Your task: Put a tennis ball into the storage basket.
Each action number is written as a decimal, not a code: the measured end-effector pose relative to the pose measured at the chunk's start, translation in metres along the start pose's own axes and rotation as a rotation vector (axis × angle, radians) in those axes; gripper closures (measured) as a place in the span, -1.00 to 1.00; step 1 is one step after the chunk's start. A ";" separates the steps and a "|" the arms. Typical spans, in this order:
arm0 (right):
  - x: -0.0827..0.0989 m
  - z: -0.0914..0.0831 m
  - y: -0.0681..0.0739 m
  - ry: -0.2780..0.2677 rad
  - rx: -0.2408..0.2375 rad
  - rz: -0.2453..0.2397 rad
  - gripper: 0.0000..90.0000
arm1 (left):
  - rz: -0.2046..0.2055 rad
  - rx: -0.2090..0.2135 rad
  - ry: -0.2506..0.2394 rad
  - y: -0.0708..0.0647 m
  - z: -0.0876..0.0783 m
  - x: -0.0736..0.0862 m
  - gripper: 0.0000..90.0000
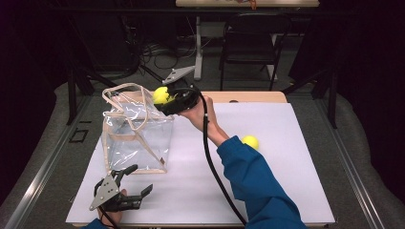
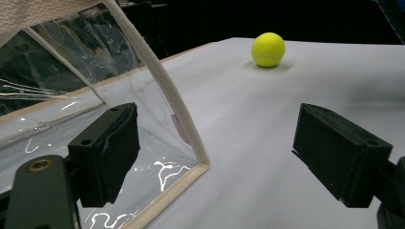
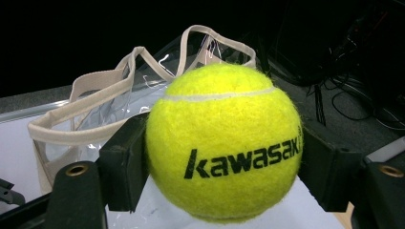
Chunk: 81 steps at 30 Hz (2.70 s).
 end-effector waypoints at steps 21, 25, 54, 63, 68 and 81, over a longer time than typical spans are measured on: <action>-0.018 0.005 -0.003 -0.032 0.010 -0.002 -0.40 | -0.001 0.002 0.001 0.000 0.000 0.000 -0.65; -0.020 0.006 -0.002 -0.035 0.010 -0.005 -0.40 | -0.001 0.000 0.001 0.000 0.000 0.000 -0.65; -0.036 0.016 -0.001 -0.086 0.017 -0.001 -0.40 | -0.004 0.001 -0.002 0.000 -0.001 0.000 -0.65; -0.040 0.021 0.001 -0.091 0.015 -0.005 -0.40 | -0.004 0.002 -0.004 0.001 -0.001 -0.001 -0.65; -0.041 0.025 0.001 -0.095 0.012 -0.002 -0.40 | -0.001 0.001 -0.003 0.001 -0.002 -0.001 -0.65; -0.046 0.032 0.005 -0.104 0.005 -0.003 -0.40 | -0.005 0.001 -0.004 0.001 -0.002 -0.001 -0.65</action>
Point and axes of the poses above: each handheld gripper's, and its own axes: z roughly forward along the jaws, x roughly out of its underside, y roughly to its left, the point moved 6 cm from there along z, roughly forward along the jaws, and after that the axes turned 15 degrees about -z, right-handed, at the moved point
